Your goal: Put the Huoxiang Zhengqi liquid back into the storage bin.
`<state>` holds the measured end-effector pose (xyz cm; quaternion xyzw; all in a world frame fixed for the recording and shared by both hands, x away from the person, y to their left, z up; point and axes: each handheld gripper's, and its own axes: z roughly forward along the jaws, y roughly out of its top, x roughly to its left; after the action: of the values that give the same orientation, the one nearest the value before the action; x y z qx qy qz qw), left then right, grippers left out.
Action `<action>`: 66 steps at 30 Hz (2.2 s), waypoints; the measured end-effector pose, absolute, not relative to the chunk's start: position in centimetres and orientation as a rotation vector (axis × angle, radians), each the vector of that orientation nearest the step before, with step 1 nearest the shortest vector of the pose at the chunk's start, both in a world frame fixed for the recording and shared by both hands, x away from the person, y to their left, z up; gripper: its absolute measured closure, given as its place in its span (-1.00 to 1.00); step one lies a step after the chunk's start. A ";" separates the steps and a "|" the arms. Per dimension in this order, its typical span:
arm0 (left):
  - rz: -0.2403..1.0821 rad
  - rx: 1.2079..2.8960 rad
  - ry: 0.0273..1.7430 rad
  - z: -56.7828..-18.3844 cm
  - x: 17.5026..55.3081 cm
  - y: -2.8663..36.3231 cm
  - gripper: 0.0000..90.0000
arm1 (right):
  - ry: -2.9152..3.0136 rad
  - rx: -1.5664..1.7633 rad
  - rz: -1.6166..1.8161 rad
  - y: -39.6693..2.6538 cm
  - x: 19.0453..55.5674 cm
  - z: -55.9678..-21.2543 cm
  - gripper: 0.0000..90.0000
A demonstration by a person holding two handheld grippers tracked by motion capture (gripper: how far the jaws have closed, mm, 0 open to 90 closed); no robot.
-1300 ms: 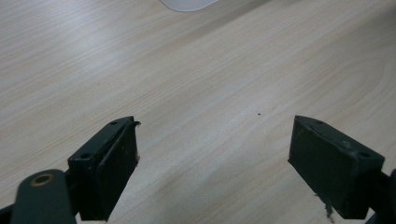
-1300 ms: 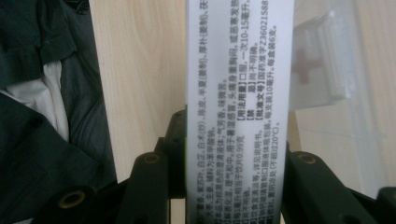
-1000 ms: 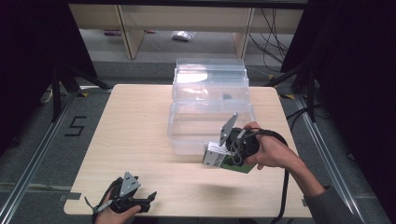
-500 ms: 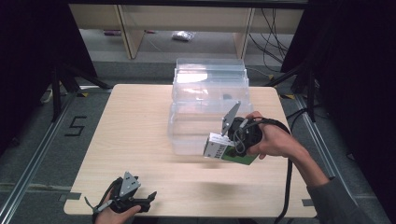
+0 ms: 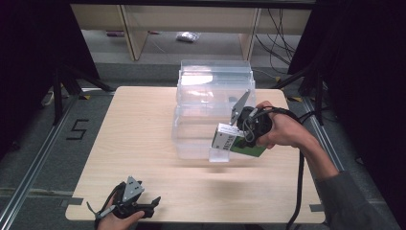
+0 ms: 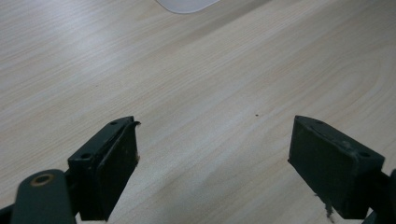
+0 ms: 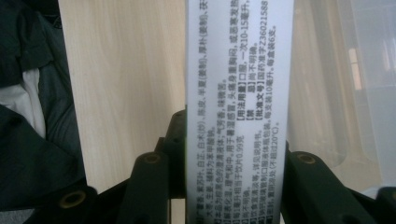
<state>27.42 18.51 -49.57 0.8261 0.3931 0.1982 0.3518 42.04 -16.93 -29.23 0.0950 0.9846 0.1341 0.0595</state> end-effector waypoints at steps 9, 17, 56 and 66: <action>0.511 2.123 1.029 -49.6 27.4 18.4 -0.67 | 2.982 0.311 0.389 -17.0 43.7 -29.2 0.44; 0.514 2.126 1.032 -49.7 27.4 18.5 -0.67 | 2.982 0.310 0.377 -17.5 45.6 -29.4 0.44; 0.504 2.099 1.032 -49.7 27.4 18.2 -0.67 | 3.020 0.273 0.266 -18.9 52.4 -35.6 0.44; 0.504 2.110 1.037 -49.7 27.3 18.3 -0.67 | 3.043 0.246 0.252 -19.2 52.6 -37.6 0.44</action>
<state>27.34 18.26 -49.66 0.8186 0.4024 0.1957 0.3601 52.61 -19.24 -37.57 0.0803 0.9926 0.0822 0.0393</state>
